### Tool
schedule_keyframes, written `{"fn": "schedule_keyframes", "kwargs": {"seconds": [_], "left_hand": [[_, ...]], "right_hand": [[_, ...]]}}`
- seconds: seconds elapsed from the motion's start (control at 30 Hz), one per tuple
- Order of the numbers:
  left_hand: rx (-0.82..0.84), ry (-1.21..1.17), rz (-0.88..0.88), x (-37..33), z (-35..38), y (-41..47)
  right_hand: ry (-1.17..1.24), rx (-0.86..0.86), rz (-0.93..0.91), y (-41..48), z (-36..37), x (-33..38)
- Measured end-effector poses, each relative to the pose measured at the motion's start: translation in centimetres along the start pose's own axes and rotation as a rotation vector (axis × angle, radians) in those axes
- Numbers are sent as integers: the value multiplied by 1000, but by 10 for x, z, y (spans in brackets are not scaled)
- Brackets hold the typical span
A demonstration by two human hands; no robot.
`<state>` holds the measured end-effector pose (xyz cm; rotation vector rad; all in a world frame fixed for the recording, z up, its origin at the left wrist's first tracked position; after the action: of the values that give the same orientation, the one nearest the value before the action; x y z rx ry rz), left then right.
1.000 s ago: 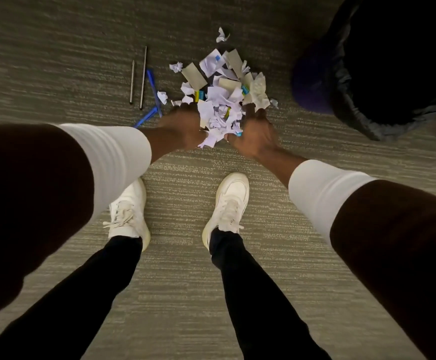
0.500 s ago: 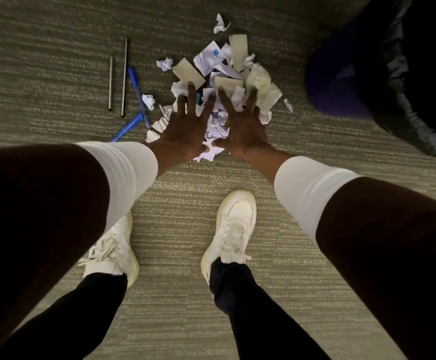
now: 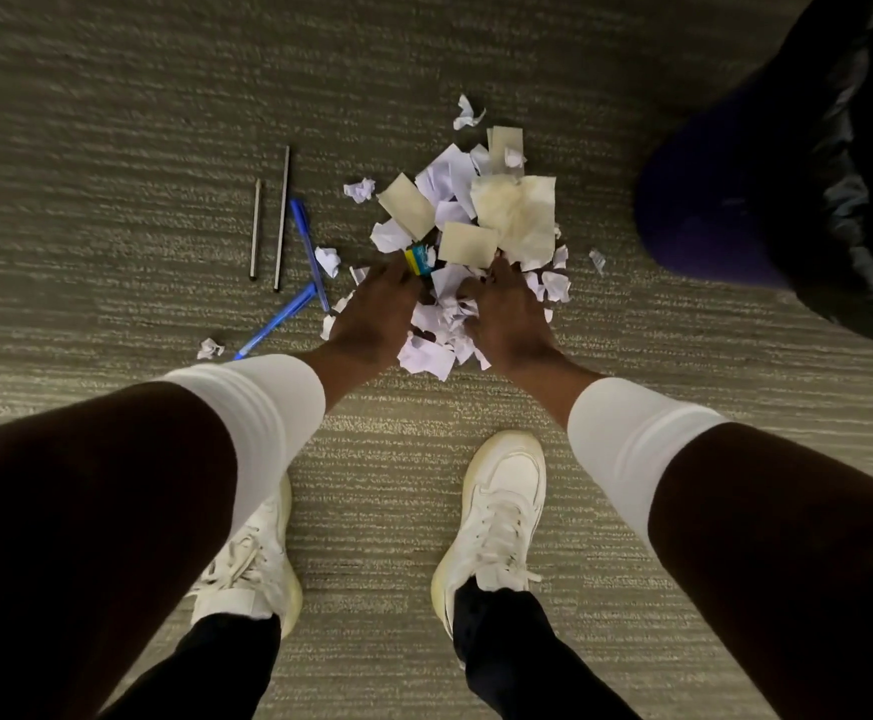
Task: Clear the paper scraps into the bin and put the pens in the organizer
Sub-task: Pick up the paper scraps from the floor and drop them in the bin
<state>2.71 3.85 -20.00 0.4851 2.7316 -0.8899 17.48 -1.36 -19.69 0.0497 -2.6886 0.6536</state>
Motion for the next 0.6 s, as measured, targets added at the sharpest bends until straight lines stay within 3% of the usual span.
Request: {"fn": "schedule_keyframes", "kwargs": {"seconds": [0.3, 0.6], "left_hand": [[-45, -189, -233, -17, -47, -22], [-179, -403, -258, -88, -139, -55]], "right_hand": [[127, -136, 101, -39, -51, 5], [236, -398, 191, -96, -142, 11]]}}
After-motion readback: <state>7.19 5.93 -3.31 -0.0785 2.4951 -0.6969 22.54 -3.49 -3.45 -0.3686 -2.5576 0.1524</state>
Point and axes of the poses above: each hand's wrist, its own y-axis towards the middle knuckle, its own z-axis out of the palm, x = y × z, the point moved 5 cm from there along y, towards the middle knuckle, and after that the axes turned 15 degrees about -z, right-handed, at the moved point
